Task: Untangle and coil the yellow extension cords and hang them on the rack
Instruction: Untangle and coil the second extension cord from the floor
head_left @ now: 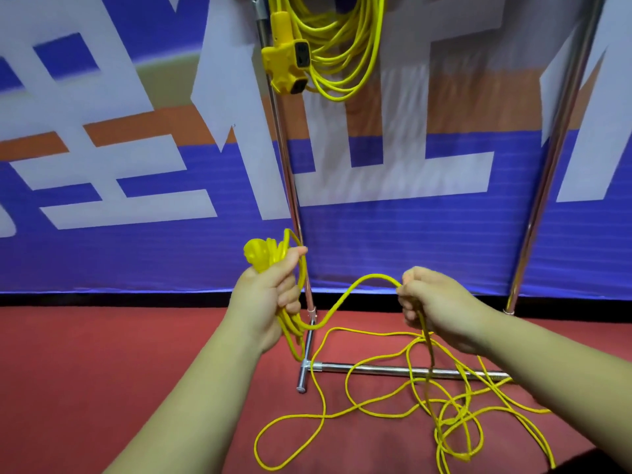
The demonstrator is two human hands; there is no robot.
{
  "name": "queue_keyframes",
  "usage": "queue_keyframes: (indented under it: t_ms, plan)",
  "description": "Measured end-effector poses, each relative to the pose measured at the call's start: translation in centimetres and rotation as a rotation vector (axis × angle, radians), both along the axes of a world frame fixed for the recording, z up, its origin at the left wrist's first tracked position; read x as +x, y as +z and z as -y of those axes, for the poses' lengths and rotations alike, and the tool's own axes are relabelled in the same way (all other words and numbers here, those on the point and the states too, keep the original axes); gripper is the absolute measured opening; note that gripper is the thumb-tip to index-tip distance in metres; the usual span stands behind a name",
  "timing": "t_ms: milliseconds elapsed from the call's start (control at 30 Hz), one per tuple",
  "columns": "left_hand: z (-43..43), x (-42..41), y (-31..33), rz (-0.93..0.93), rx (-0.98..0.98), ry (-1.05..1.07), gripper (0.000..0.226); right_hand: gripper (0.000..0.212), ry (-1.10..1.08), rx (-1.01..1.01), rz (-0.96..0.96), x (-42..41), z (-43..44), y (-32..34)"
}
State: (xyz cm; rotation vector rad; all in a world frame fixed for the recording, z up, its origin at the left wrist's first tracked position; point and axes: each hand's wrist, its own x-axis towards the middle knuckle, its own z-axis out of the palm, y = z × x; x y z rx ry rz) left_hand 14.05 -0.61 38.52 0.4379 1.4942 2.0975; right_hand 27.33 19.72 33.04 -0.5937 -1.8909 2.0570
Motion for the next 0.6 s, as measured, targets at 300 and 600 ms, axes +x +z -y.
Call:
queue_keyframes:
  t_ms: [300,600]
  plan:
    - [-3.5,3.4,-1.8,-0.06,-0.147,-0.227,0.028,0.008,0.333,0.234,-0.109,2.2,0.1,3.4]
    - [-5.1,4.6,-2.0,-0.025,-0.175,-0.508,0.028,0.015,0.428,0.197,-0.178,4.1,-1.7,4.8]
